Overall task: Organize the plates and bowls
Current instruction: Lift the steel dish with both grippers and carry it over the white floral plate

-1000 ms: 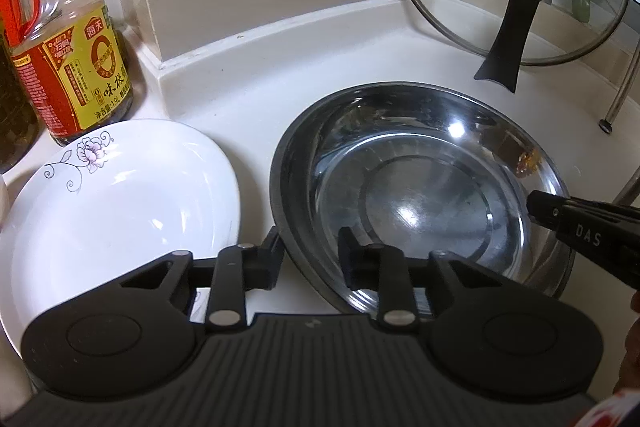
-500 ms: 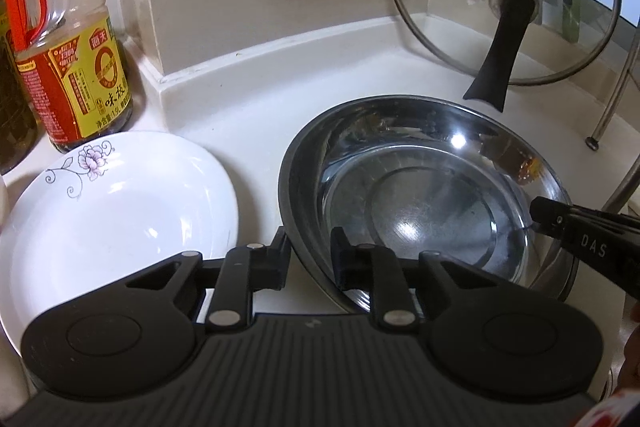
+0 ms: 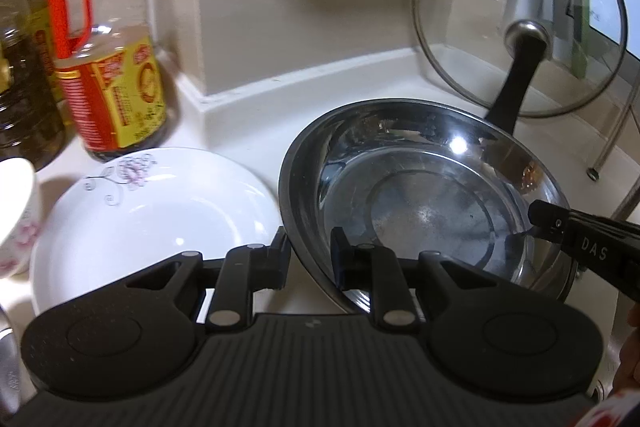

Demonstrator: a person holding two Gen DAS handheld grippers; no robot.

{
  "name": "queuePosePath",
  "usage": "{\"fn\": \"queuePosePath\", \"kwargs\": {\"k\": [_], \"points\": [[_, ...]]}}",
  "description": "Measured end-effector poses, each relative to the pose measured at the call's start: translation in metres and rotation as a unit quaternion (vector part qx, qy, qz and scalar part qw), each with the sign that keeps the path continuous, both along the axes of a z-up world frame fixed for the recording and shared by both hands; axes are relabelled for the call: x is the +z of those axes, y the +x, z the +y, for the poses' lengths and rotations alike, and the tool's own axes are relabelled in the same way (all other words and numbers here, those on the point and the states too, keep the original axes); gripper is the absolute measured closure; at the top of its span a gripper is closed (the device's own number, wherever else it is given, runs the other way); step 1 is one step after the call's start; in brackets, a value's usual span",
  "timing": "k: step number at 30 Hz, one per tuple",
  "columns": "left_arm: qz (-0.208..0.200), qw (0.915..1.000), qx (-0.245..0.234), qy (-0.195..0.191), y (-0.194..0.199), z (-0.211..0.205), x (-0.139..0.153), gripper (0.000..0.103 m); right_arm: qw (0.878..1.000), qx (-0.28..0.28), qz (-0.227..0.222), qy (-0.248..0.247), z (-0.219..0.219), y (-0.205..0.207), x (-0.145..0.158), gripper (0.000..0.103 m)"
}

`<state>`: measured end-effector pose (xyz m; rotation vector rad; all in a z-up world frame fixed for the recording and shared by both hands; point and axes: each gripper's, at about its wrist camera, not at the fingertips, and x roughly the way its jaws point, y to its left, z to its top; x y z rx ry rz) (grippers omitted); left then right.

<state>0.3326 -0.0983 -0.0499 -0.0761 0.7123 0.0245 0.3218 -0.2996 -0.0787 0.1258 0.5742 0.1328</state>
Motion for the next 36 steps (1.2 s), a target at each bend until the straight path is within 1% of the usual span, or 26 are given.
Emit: {"fn": "queuePosePath", "kwargs": {"k": [11, 22, 33, 36], "points": [[-0.007, 0.9985, 0.054, 0.005, -0.021, 0.043, 0.008, 0.084, 0.999, 0.053, -0.007, 0.007, 0.044, 0.001, 0.007, 0.088], [-0.005, 0.9935, 0.113, 0.009, -0.044, 0.087, 0.010, 0.084, 0.994, 0.113, -0.002, 0.007, 0.093, 0.003, 0.004, 0.088], [0.005, 0.9879, 0.154, 0.012, -0.058, 0.114, 0.004, 0.084, 0.987, 0.157, 0.012, -0.003, 0.130, 0.011, -0.007, 0.088], [0.006, 0.9869, 0.160, 0.015, -0.058, 0.118, 0.003, 0.084, 0.986, 0.165, 0.009, -0.008, 0.137, 0.011, -0.009, 0.088]]}}
